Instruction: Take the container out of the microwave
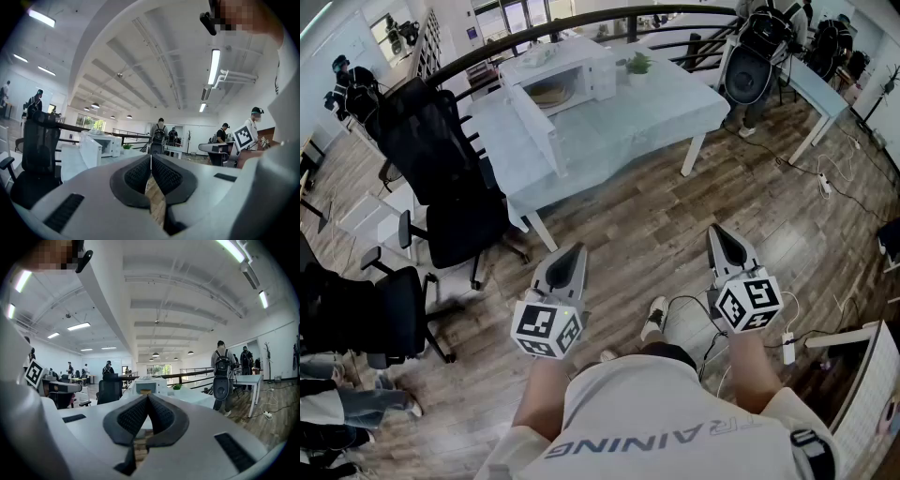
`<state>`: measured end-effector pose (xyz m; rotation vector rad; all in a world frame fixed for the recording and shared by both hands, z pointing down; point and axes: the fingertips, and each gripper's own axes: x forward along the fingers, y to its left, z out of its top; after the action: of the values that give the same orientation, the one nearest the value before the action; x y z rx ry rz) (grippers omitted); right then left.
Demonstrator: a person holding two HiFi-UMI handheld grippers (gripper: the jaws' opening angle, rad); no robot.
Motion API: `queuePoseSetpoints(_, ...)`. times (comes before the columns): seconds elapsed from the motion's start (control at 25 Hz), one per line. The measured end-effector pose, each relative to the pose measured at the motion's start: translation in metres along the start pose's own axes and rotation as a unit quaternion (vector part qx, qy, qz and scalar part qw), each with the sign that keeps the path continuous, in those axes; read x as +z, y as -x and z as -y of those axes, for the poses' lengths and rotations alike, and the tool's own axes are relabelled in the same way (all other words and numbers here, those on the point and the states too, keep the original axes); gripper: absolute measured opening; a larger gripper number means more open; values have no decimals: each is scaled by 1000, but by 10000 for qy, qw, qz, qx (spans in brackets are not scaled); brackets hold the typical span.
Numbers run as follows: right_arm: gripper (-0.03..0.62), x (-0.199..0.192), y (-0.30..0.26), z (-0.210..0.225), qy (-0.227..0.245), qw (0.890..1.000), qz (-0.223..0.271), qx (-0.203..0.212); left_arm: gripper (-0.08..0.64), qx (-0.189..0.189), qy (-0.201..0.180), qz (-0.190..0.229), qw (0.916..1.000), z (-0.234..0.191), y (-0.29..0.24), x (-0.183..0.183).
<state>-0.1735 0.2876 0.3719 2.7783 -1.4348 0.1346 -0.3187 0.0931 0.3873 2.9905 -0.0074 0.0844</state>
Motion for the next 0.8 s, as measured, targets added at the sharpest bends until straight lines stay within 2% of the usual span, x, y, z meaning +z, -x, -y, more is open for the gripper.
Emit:
queuePoseSetpoints(0.36, 21, -3, -5, -2, -7, 10000, -38, 40, 37, 13, 48, -18, 10000, -3, -1, -2)
queuePoseSetpoints(0.8, 21, 1, -12, 10, -212, 9996, 114, -112, 37, 3, 116, -79, 9999, -10, -13, -3)
